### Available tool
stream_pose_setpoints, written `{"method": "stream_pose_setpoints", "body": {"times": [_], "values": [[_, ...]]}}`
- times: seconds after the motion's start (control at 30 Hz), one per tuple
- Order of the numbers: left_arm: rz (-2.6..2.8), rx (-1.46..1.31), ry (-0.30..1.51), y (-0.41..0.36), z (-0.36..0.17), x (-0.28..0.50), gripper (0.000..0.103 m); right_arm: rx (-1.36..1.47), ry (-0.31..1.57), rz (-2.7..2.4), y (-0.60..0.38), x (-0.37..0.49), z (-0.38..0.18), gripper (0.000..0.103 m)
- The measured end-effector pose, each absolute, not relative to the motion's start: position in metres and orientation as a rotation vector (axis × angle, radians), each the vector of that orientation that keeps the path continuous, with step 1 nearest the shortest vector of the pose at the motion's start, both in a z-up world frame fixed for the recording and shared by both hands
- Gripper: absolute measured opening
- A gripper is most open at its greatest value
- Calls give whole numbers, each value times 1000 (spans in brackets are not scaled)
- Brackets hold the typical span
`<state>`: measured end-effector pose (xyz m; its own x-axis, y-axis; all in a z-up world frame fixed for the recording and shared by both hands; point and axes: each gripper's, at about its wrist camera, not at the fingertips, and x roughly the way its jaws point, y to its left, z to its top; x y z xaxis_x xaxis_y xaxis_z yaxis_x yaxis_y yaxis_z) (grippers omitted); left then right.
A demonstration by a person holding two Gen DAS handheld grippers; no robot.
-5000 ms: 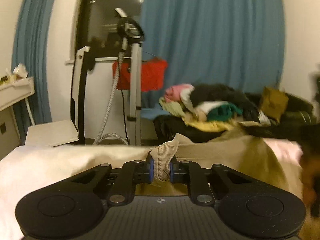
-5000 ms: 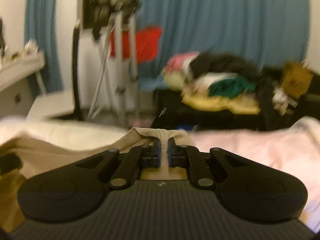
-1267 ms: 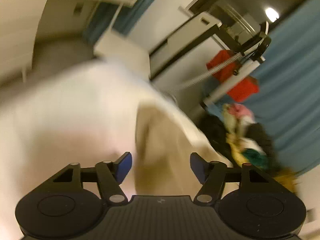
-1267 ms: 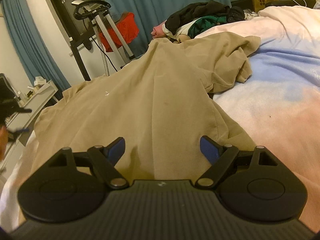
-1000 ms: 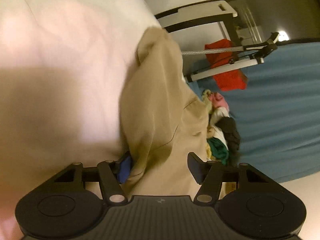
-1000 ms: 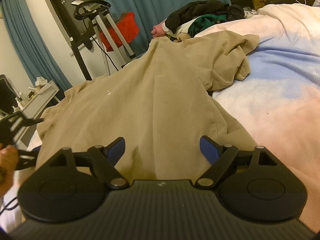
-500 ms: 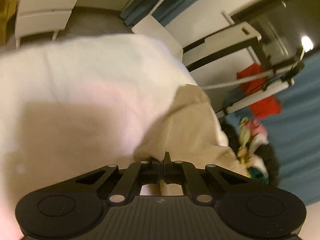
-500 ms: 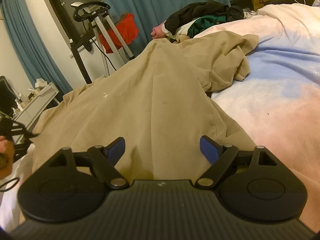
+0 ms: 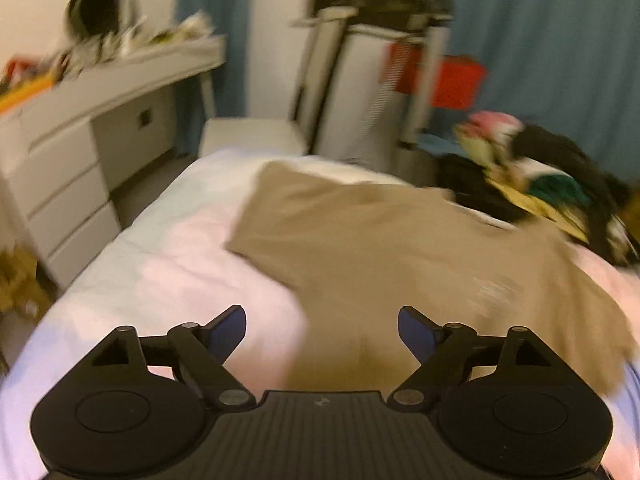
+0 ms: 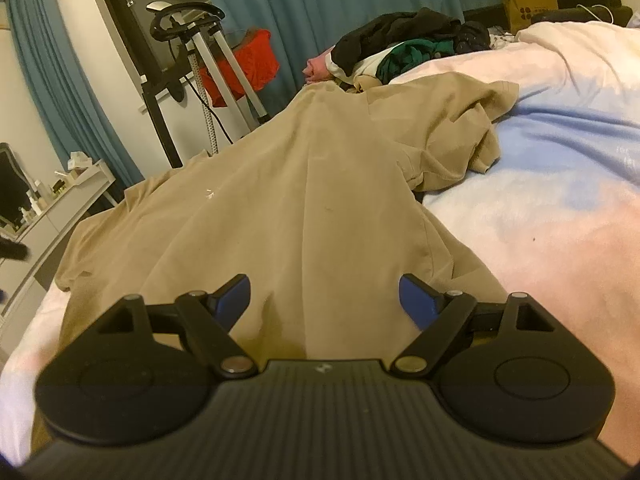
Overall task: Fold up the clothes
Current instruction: 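Lay the held sleeve back onto the bed and open the left gripper, then grasp the beige shirt's side edge with the right gripper and pull it flat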
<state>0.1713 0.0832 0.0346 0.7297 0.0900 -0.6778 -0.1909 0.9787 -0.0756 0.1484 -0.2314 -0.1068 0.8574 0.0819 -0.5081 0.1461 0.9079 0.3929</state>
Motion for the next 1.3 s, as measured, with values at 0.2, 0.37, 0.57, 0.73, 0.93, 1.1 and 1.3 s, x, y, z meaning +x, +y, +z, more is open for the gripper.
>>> {"method": "stream_pose_setpoints", "body": {"times": [0.2,0.37,0.57,0.73,0.93,1.1,1.3], "values": [[-95,-97,764,-23,106,79,102,420,527,-60,-237,145,-101,83],[-275,-51,775,-77,148,25,103,406,513,-81,-242,143,-97,83],[-379,-14,839,-100,154,4,103,402,504,-96,-246,141,-93,83],[-424,-2,869,-95,146,8,103,413,504,-100,-248,140,-93,83],[-475,33,857,-106,144,2,103,426,503,-104,-251,140,-91,83],[-473,69,835,-105,144,0,103,435,503,-113,-256,140,-91,83],[-446,86,789,-90,133,8,103,446,503,-123,-262,140,-90,83]]}}
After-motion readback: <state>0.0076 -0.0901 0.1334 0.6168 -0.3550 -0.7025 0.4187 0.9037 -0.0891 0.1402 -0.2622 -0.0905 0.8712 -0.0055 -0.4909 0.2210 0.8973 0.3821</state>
